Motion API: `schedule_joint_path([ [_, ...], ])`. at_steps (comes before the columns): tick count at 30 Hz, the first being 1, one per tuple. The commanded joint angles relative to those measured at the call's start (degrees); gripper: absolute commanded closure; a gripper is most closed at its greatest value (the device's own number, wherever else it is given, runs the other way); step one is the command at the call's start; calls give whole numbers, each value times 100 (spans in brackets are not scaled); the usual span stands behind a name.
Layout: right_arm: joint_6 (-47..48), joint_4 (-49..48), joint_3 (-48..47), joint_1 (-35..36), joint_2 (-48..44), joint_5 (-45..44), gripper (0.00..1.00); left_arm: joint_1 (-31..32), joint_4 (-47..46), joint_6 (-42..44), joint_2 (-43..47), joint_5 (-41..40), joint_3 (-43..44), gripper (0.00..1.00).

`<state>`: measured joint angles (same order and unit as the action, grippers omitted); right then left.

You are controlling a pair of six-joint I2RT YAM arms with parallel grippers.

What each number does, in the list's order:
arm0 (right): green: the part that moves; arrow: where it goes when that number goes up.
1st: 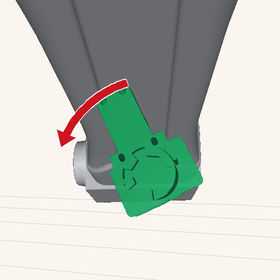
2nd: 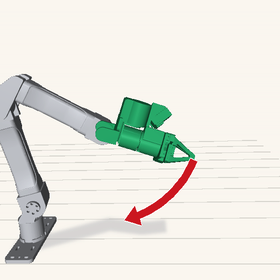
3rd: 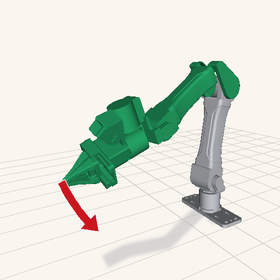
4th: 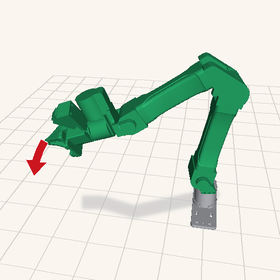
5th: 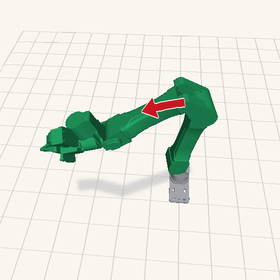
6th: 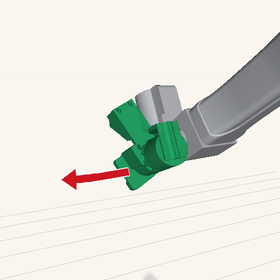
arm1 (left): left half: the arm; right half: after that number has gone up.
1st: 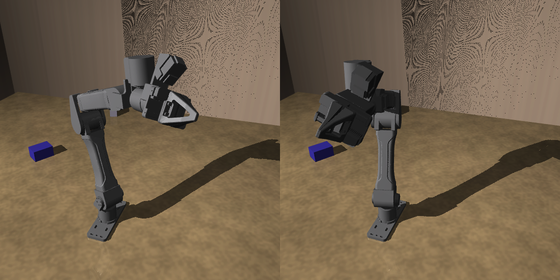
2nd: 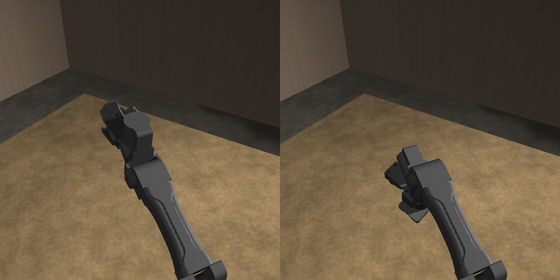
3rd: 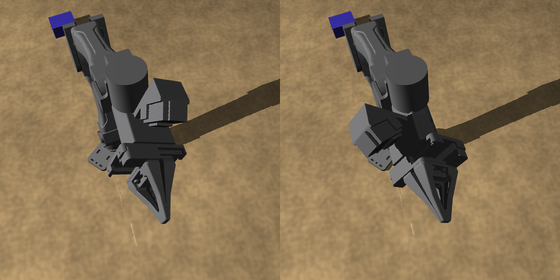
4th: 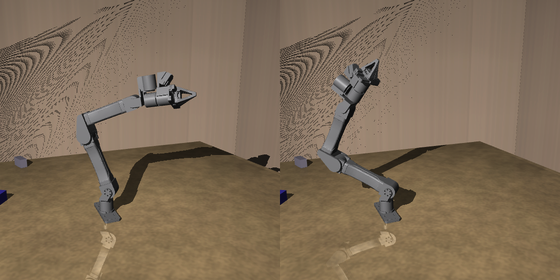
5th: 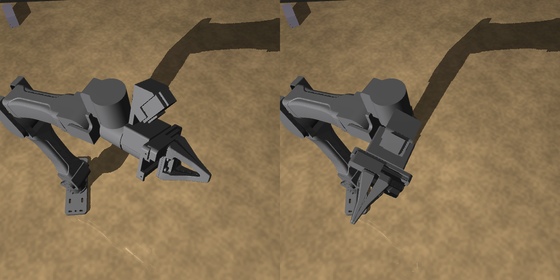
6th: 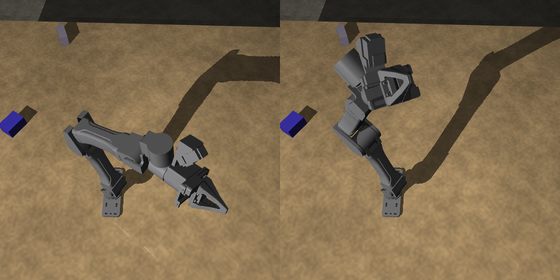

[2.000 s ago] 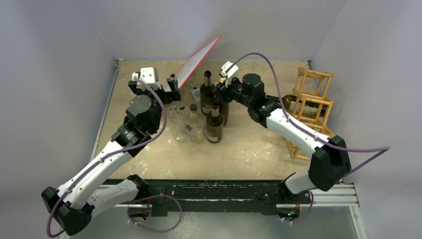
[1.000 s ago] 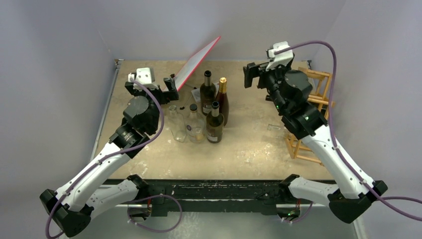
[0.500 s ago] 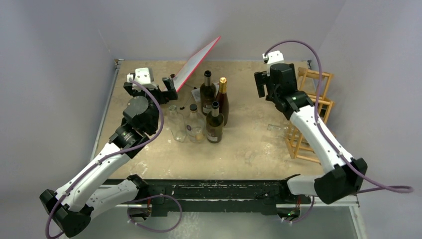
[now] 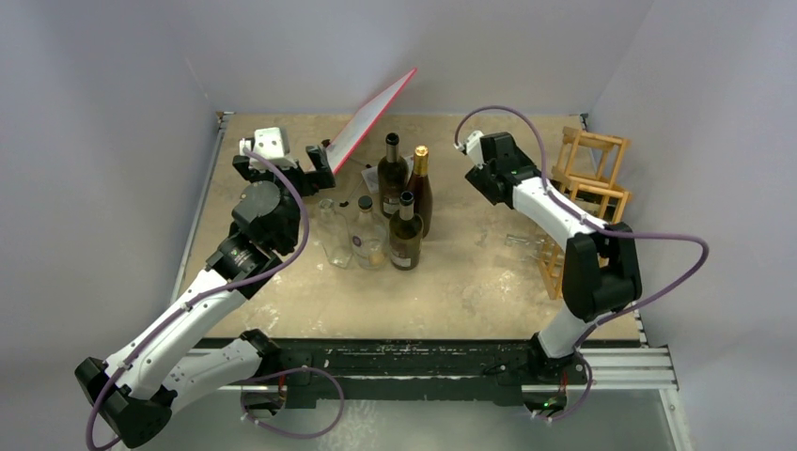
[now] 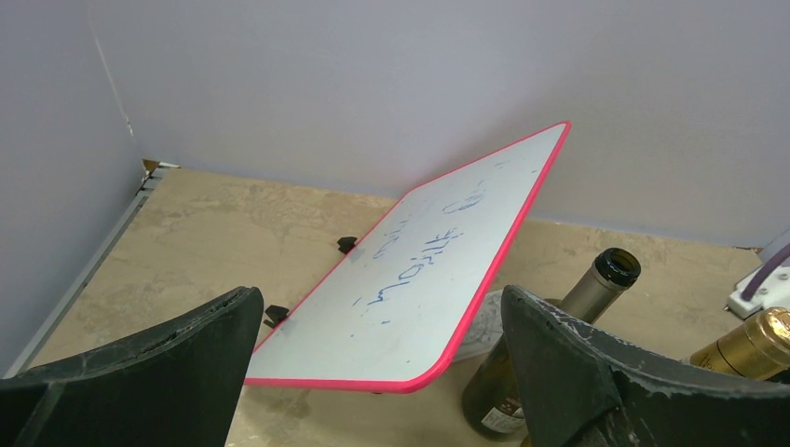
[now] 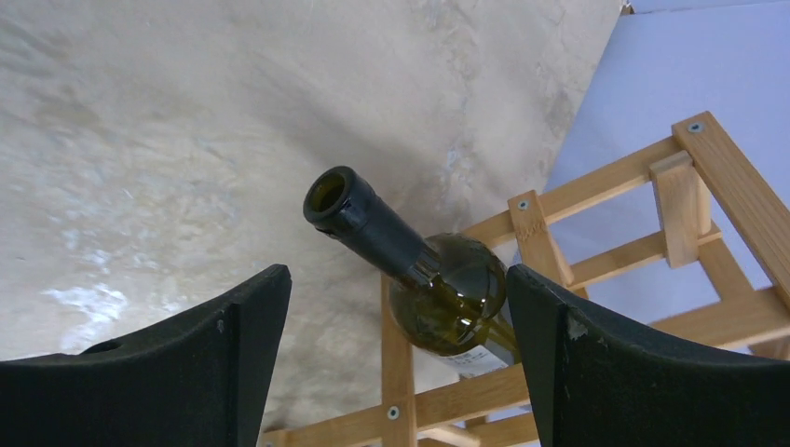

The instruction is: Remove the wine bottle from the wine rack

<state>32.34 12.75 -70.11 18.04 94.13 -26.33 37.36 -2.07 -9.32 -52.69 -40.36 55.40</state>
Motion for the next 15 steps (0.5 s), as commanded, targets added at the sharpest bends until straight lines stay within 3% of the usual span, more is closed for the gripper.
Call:
schedule_joint_path([
  [1, 1073, -192, -190, -61, 68, -240, 14, -37, -219, 82, 87, -36, 50, 1],
  [15, 1916, -432, -96, -311, 924, -208, 23, -38, -197, 40, 3, 11, 63, 1],
])
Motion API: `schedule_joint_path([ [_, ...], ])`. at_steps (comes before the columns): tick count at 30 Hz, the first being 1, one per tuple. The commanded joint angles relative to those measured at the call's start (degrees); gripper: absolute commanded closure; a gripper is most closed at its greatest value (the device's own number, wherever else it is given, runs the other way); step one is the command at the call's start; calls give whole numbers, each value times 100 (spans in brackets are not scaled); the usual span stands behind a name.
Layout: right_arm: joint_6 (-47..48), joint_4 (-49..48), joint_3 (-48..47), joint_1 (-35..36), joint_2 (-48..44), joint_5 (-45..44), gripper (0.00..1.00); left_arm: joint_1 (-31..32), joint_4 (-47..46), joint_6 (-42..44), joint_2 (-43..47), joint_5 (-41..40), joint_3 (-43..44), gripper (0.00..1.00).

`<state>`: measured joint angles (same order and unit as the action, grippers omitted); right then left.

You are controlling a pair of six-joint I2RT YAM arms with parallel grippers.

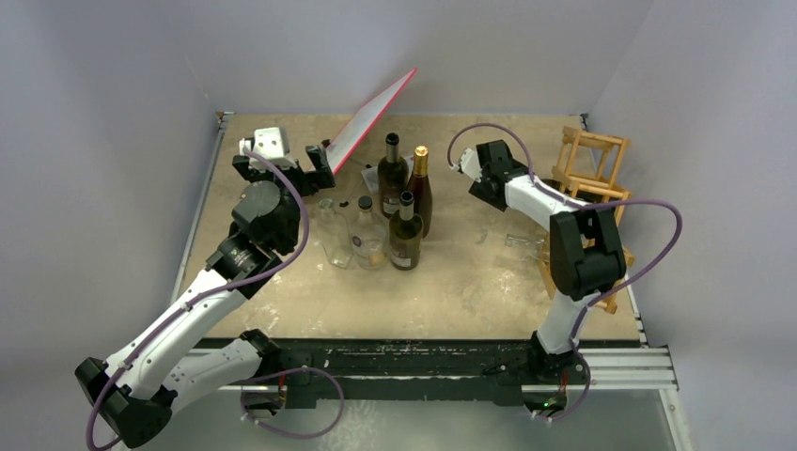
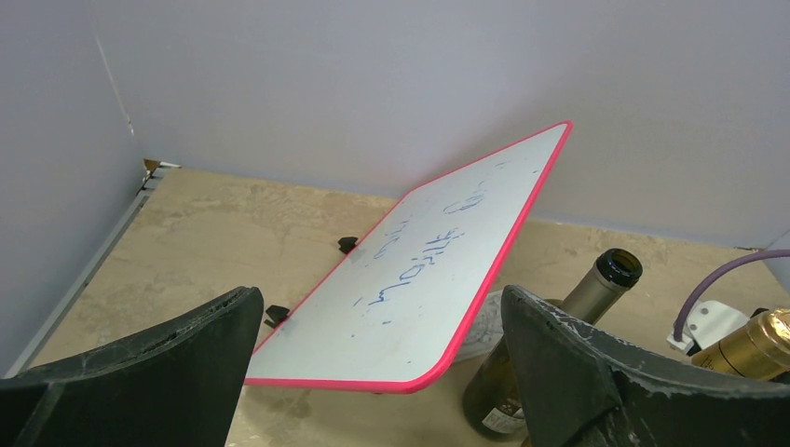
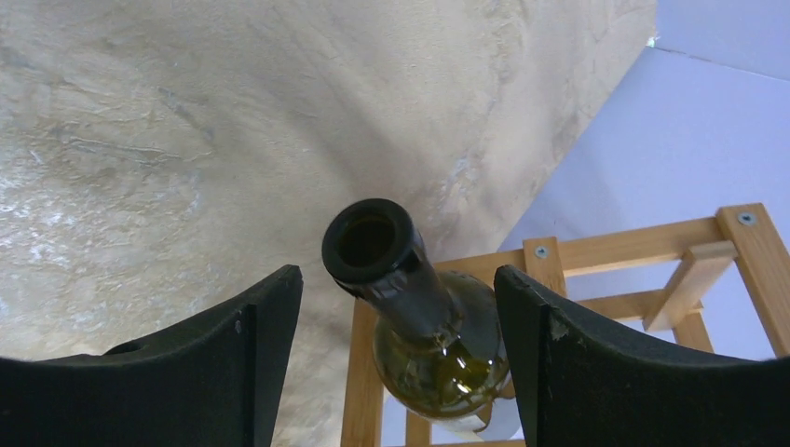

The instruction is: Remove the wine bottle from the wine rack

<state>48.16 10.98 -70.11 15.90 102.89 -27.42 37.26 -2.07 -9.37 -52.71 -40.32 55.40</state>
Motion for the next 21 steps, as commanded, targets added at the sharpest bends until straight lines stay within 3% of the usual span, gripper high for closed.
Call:
schedule_joint_path([
  [1, 375, -356, -59, -118, 81, -147, 23, -27, -193, 41, -6, 8, 67, 1],
  [7, 423, -514, -132, -305, 431, -305, 35, -25, -190, 51, -29, -9, 55, 1],
  [21, 447, -663, 73, -206, -6, -155, 88, -25, -193, 33, -29, 7, 43, 1],
])
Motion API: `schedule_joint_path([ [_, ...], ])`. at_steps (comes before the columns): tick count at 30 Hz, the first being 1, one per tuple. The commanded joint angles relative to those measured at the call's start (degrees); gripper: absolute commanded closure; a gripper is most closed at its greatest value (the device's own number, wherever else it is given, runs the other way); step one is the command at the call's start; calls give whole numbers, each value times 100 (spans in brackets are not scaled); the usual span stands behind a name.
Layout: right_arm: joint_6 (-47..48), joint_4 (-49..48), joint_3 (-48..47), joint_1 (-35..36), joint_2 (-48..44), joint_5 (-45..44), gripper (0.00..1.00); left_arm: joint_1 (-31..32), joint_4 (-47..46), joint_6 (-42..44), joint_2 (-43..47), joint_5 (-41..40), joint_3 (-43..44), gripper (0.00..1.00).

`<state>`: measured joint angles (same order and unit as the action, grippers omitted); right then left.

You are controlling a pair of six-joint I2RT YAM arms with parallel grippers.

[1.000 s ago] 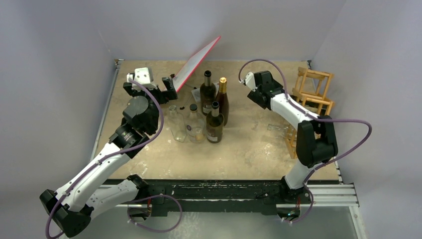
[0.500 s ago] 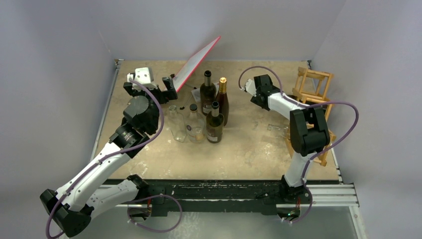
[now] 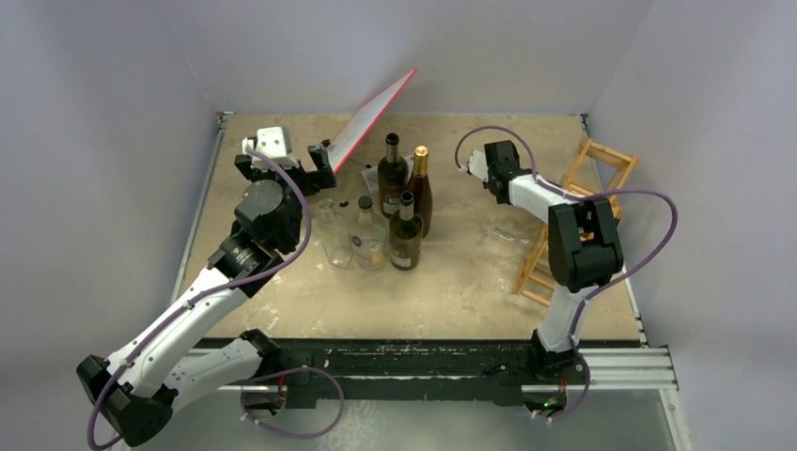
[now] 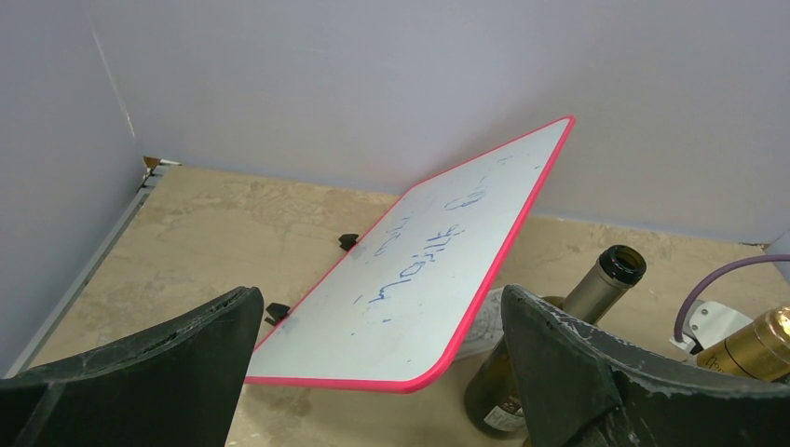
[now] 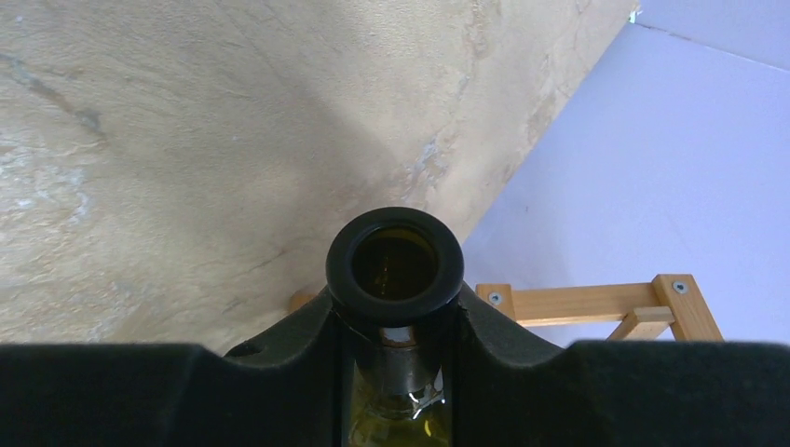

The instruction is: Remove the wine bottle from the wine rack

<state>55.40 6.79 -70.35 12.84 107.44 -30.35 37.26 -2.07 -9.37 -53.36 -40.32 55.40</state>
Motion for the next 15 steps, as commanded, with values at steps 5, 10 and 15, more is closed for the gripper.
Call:
schedule_joint_path([
  [5, -76, -405, 328, 148, -691, 198, 94, -28, -189, 42, 7, 8, 49, 1],
  [10, 44, -545, 475, 140, -728, 360, 100, -24, -196, 27, 6, 8, 42, 1],
  [15, -239, -406, -84, 139, -172, 195, 100, -27, -188, 1, 9, 50, 53, 1],
])
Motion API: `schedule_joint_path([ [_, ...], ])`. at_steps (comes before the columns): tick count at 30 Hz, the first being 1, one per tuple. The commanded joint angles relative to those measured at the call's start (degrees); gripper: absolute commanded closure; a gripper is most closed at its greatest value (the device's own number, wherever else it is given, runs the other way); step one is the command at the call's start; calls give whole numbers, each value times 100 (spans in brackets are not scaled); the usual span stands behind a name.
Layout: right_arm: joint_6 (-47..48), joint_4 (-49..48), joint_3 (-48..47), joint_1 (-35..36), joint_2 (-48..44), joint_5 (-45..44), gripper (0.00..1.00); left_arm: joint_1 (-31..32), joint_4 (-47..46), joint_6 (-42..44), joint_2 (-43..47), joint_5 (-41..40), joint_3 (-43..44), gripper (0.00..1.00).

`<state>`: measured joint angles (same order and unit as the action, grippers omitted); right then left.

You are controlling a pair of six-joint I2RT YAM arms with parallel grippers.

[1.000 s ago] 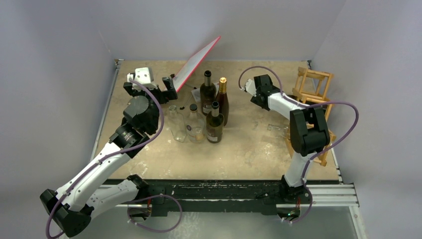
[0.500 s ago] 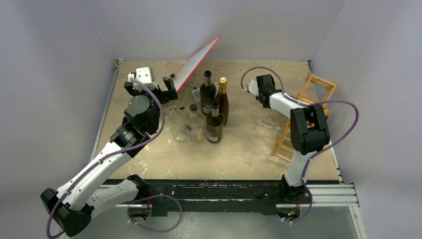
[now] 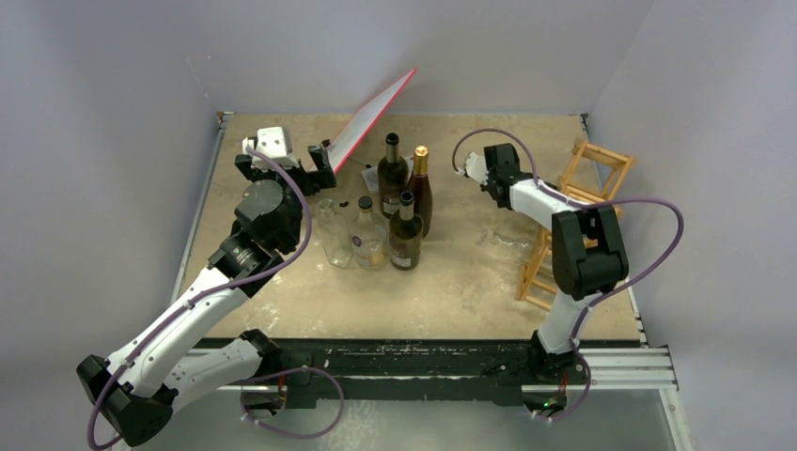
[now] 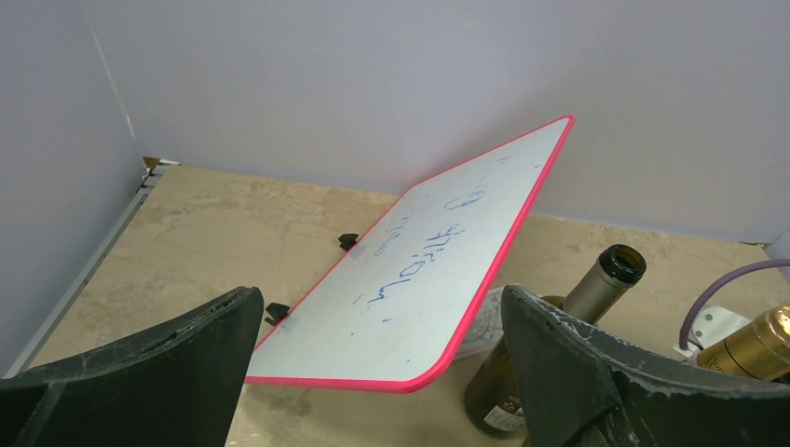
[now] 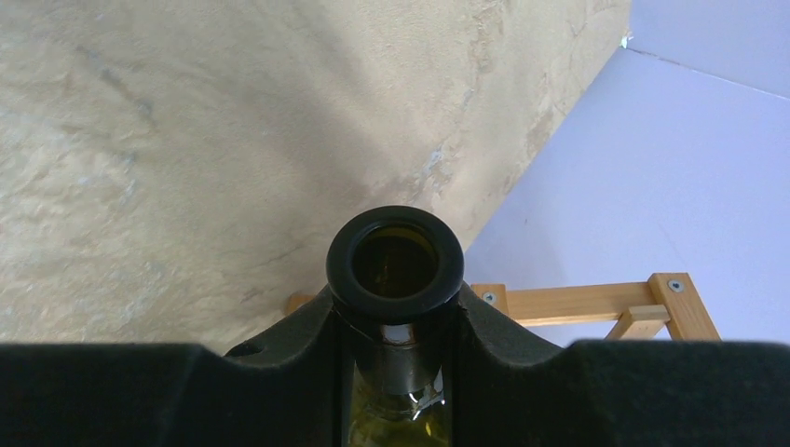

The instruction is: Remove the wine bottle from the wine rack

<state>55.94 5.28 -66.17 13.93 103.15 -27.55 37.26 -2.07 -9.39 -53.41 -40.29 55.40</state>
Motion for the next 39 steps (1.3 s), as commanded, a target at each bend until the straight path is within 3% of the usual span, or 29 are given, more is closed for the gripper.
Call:
schedule_joint_path([
  [1, -315, -282, -637, 37, 359, -142, 100, -25, -184, 11, 22, 40, 52, 1],
  [19, -591, 252, -2671, 197, 1365, 81, 100, -30, -197, 51, -82, -4, 43, 1],
  [39, 123, -835, -2727, 687, 398, 163, 100, -74, -175, -19, -136, 109, 75, 1],
])
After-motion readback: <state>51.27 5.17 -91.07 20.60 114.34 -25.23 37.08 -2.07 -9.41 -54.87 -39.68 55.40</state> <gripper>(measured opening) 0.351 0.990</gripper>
